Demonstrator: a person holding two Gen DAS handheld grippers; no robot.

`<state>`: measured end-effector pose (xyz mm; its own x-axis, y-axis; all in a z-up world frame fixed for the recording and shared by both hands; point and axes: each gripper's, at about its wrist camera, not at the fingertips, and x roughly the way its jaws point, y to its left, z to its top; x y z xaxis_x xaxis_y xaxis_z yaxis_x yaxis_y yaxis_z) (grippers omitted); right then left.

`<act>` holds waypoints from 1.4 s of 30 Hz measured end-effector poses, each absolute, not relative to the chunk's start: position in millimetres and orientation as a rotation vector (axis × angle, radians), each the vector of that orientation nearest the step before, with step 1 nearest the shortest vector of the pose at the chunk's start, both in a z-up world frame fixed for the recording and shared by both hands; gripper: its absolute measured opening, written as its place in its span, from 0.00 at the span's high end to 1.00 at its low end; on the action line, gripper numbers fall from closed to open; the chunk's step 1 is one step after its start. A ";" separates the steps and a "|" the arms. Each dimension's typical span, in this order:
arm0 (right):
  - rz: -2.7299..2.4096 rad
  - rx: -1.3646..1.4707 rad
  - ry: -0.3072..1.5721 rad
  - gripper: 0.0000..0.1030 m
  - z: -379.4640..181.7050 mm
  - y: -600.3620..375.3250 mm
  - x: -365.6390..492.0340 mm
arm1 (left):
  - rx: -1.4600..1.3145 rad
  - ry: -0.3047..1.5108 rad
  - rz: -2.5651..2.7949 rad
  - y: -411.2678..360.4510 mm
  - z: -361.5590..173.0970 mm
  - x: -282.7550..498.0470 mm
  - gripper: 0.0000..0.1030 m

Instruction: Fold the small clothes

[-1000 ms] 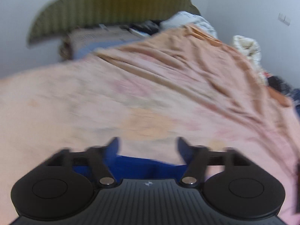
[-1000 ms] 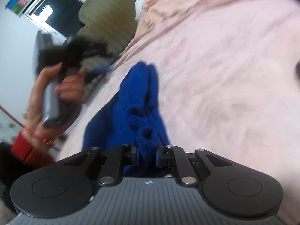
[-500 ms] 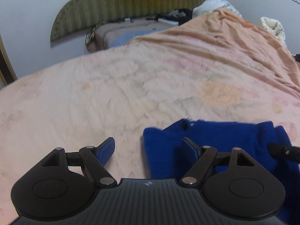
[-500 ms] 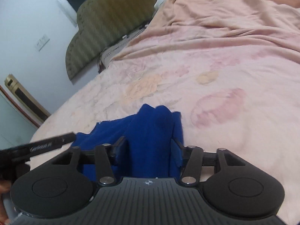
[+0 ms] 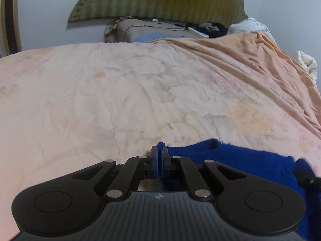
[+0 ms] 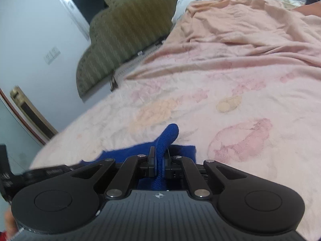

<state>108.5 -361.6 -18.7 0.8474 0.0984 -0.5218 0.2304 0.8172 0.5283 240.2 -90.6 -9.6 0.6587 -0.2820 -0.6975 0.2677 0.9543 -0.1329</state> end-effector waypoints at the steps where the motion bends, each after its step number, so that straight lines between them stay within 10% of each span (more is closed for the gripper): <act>1: -0.080 0.601 0.597 0.92 -22.7 -360.0 112.9 | 0.012 0.779 -0.303 -92.6 -8.2 236.5 0.97; 8: -0.238 0.480 0.528 0.71 8.1 -348.4 75.9 | 0.173 0.735 -0.279 -99.4 17.4 198.3 0.92; 16: -0.180 0.363 0.680 0.30 -15.6 -317.9 47.9 | 0.467 0.566 -0.251 -104.1 6.0 112.1 0.59; 20: -0.243 0.342 0.610 0.31 2.1 -316.5 7.0 | 0.290 0.645 -0.318 -70.2 25.6 88.2 0.57; 24: -0.161 0.330 0.600 0.30 8.5 -303.6 -29.4 | 0.312 0.608 -0.360 -68.0 24.0 37.8 0.30; 42: -0.196 0.236 0.656 0.29 -7.4 -269.0 -69.9 | 0.291 0.703 -0.318 -66.8 4.8 -13.4 0.30</act>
<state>-69.9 -269.0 -7.4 0.7757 -0.1046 -0.6223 0.2531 0.9549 0.1550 -13.4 -66.8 4.8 0.7187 -0.1863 -0.6699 0.3793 0.9125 0.1532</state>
